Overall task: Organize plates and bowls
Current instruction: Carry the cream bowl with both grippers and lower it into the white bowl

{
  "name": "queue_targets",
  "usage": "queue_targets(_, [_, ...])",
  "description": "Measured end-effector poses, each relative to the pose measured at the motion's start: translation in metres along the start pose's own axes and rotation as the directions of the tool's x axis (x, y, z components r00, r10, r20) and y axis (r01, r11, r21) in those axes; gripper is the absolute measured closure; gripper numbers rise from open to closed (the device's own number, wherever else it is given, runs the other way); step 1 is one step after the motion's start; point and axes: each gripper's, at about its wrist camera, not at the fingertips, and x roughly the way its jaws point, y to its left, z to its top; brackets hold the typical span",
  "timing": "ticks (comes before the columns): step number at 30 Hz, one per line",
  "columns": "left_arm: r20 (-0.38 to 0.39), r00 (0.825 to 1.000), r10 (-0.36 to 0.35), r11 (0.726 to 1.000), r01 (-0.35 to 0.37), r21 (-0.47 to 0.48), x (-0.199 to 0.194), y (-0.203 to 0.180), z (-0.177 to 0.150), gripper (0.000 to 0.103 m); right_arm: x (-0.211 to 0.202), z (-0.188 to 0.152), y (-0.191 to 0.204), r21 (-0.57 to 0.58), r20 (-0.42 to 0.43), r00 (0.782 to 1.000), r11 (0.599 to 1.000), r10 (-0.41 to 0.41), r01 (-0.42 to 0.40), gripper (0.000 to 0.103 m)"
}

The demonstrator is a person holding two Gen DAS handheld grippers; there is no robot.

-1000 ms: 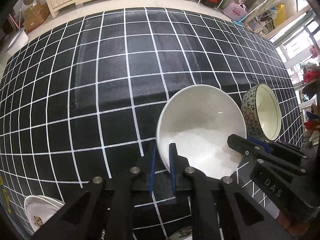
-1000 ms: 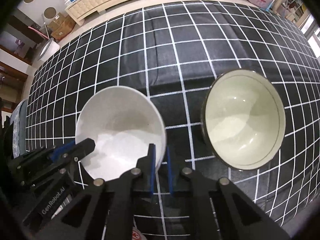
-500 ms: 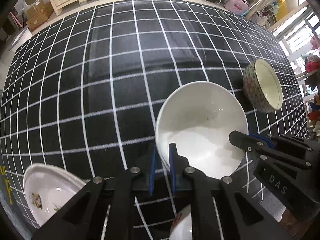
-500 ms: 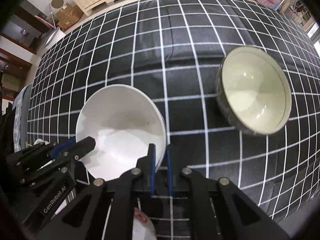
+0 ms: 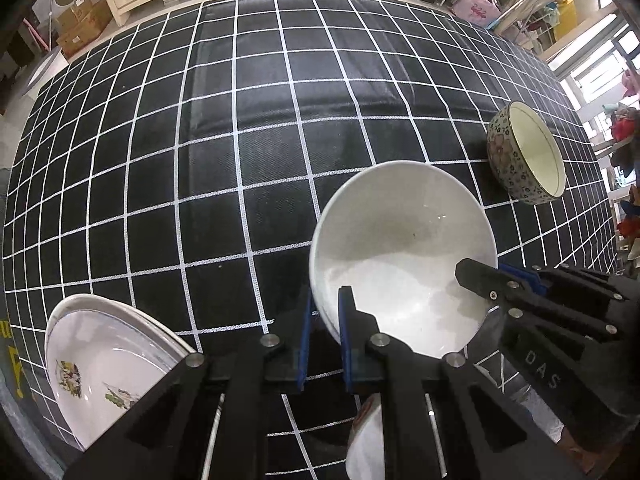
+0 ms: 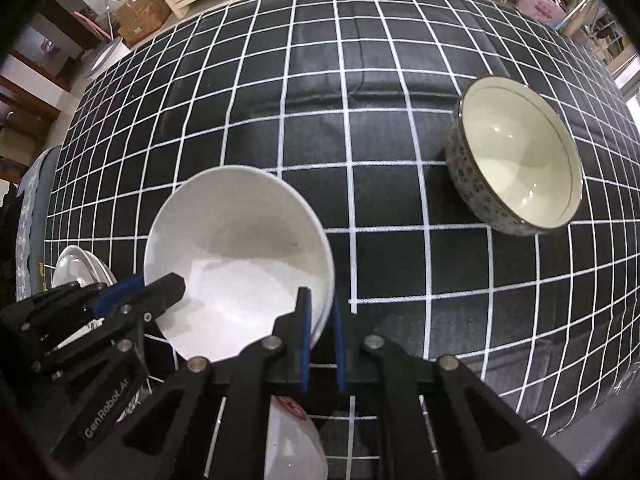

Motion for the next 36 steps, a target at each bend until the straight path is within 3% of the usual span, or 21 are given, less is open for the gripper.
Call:
queue_targets(7, [0.001,1.0,-0.004,1.0,0.004,-0.018,-0.004,0.003,-0.002,0.092,-0.001,0.003,-0.003,0.04,0.026,0.999,0.999,0.02,-0.021,0.089])
queue_targets(17, [0.033,0.999,-0.018,0.999,0.019,-0.027,-0.035,0.004,-0.006,0.091,-0.041,0.007,-0.005,0.037,0.079,0.996,0.999,0.027,-0.03,0.089])
queue_targets(27, [0.086,0.996,-0.012,1.0,0.013,-0.008,-0.084,-0.01,-0.035,0.091,-0.072,-0.023,0.002,0.025,0.104,0.994,0.999,0.029,-0.032,0.09])
queue_targets(36, [0.083,0.996,-0.026,1.0,0.028,-0.015,-0.09,-0.014,-0.066,0.091,-0.072,-0.064,0.006,0.027,0.079,0.997,0.999,0.024,-0.026,0.09])
